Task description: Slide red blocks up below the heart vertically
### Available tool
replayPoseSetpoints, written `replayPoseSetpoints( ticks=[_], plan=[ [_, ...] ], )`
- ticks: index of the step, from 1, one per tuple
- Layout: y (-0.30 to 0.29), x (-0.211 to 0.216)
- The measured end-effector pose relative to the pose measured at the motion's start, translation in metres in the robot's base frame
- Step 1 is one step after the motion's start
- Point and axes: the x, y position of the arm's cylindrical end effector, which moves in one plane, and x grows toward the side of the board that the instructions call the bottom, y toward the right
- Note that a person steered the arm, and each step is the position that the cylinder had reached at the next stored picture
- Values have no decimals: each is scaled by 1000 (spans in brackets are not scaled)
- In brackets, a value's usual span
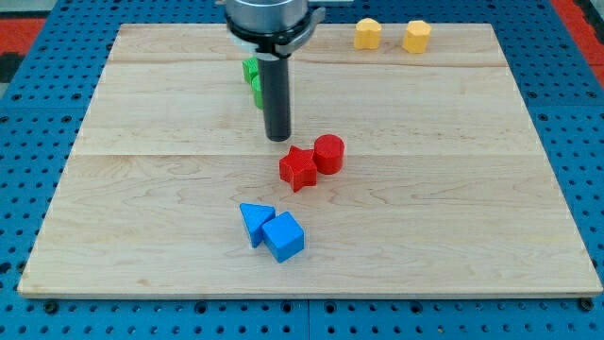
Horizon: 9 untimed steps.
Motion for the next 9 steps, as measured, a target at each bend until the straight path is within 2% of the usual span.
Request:
replayPoseSetpoints(
  ticks=[2, 4, 6, 7, 8, 9],
  plan=[
    [17, -18],
    [10, -13],
    [-46, 56],
    [-25, 75],
    [27, 75],
    [55, 75]
  ],
)
